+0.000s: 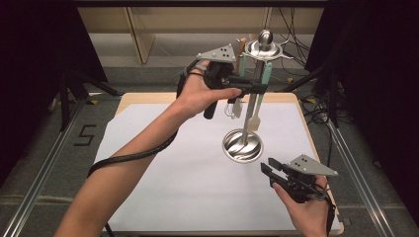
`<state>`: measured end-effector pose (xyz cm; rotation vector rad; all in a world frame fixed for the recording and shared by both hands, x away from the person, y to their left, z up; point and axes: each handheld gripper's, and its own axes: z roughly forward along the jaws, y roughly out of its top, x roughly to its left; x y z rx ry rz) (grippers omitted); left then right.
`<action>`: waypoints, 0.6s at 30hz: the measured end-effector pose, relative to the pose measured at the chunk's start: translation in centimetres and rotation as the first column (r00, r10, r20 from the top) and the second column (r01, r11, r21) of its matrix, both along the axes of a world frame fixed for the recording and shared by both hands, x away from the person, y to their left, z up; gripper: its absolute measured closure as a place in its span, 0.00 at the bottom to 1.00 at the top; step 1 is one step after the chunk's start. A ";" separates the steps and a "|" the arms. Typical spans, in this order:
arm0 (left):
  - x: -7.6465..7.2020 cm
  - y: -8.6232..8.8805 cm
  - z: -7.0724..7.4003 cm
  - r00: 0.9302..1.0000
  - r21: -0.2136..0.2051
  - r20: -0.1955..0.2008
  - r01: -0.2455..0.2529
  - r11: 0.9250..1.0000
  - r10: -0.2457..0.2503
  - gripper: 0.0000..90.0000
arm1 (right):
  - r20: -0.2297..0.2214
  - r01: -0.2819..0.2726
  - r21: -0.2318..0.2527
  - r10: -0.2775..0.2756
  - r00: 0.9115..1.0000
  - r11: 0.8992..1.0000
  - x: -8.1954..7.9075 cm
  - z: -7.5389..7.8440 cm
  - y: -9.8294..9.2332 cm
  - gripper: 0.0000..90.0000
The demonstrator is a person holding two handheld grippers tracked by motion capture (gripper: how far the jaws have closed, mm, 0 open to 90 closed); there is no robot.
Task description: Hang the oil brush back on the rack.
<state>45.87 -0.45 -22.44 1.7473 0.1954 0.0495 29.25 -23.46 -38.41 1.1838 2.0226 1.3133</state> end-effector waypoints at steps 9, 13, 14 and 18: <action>0.2 0.2 0.0 1.000 -0.007 -0.016 -0.001 1.000 0.001 0.92 | -0.001 0.006 0.007 -0.006 1.000 1.000 0.0 0.1 0.0 0.73; 0.3 0.1 -0.1 1.000 -0.010 -0.025 0.004 1.000 -0.004 0.92 | -0.008 0.003 0.009 -0.003 1.000 1.000 0.0 0.1 0.0 0.73; 0.3 0.1 -0.2 1.000 -0.009 -0.028 0.003 1.000 -0.003 0.92 | 0.015 0.002 0.003 -0.002 1.000 1.000 0.1 -0.1 0.0 0.73; 0.6 0.3 -0.4 0.999 -0.018 -0.045 0.003 1.000 -0.004 0.92 | 0.012 0.004 0.001 -0.004 1.000 1.000 0.1 0.0 0.0 0.74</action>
